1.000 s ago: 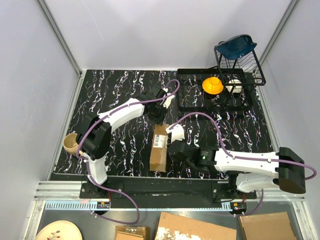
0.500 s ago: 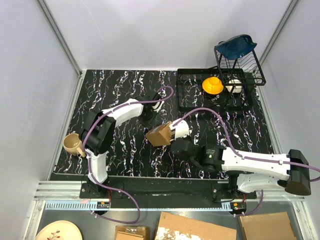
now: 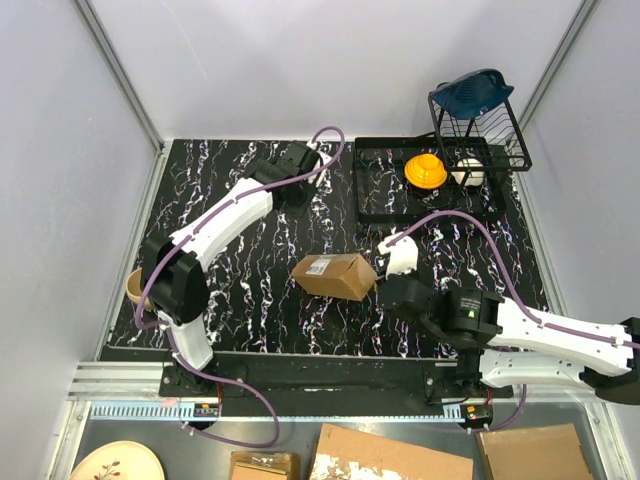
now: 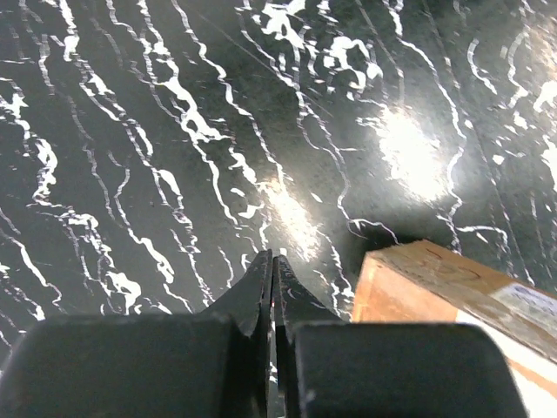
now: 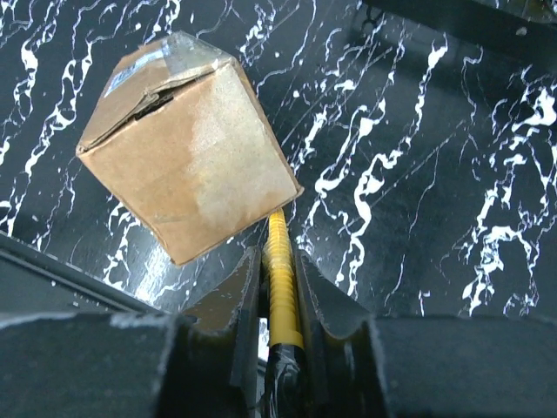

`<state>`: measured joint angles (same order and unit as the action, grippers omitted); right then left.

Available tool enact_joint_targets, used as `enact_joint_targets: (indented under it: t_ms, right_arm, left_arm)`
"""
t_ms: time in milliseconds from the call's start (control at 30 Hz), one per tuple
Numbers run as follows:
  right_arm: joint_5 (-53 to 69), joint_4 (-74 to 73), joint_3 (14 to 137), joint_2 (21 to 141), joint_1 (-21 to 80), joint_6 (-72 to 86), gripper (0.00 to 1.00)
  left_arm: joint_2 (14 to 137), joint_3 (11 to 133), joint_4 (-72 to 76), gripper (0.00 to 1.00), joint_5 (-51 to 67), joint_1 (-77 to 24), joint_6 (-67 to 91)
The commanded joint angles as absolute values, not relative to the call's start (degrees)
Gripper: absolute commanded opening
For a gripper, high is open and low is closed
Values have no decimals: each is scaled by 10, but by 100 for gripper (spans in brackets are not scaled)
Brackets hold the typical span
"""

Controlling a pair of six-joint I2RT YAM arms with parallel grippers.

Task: Unpack the express box
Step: Cut the express box at the center of the board.

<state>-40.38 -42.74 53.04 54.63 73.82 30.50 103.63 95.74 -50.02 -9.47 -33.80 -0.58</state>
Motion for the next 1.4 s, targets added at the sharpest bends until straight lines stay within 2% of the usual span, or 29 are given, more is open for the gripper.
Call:
enact_joint_targets:
  t_ms: [0, 167, 267, 667, 1100, 1367]
  right_arm:
    - [-383, -504, 561, 547, 741, 362, 0]
    - [-362, -623, 617, 594, 742, 396, 0]
    - [-347, -642, 620, 585, 741, 414, 0]
    - [-285, -537, 541, 605, 742, 429, 0]
    - [-284, -569, 553, 652, 741, 451, 0]
    - [-272, -434, 548, 683, 741, 393, 0]
  left_arm:
    - [1019, 940, -523, 0, -46, -372, -3]
    - [1033, 881, -510, 0, -25, -396, -10]
    - [1034, 880, -505, 0, -25, -396, -14]
    - [1011, 862, -505, 0, -31, -355, -18]
    - [1006, 849, -514, 0, 10, -331, -23]
    - [1033, 857, -514, 1, 12, -327, -34]
